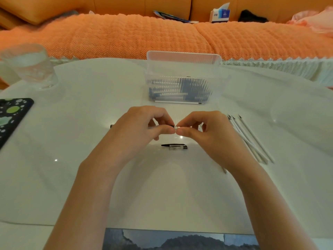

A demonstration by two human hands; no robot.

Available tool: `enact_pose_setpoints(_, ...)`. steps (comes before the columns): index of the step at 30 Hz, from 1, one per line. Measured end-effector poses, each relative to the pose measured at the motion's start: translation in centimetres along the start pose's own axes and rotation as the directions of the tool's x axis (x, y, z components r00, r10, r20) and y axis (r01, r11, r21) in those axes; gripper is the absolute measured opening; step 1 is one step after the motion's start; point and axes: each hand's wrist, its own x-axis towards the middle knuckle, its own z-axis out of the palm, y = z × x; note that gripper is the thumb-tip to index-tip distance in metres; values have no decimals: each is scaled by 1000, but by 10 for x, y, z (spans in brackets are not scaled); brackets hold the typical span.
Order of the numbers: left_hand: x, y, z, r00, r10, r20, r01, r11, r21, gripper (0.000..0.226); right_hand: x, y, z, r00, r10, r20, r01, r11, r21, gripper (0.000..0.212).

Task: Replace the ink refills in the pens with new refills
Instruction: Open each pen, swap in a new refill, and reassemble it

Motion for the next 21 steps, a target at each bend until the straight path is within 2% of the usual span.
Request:
enact_pose_setpoints(3,0,0,0,1000,-1,-2,1,1000,0,2,0,1,-1,1000,6,-10,-6,1000,13,1)
enact_pose_setpoints(8,0,2,-1,1000,7,-17,-6,999,43,33,0,4,-1,999,14,-31,-13,1000,28,4)
enact_pose_setpoints(14,0,-1,0,1000,-9,-25,9,1000,8,12,1,5,-3,998,24,-58,-22,999,26,5)
enact_pose_setpoints(21,0,-1,-1,999,2,-45,-1,1000,30,25,0,4,-4,998,30,-61,-29,999,26,7)
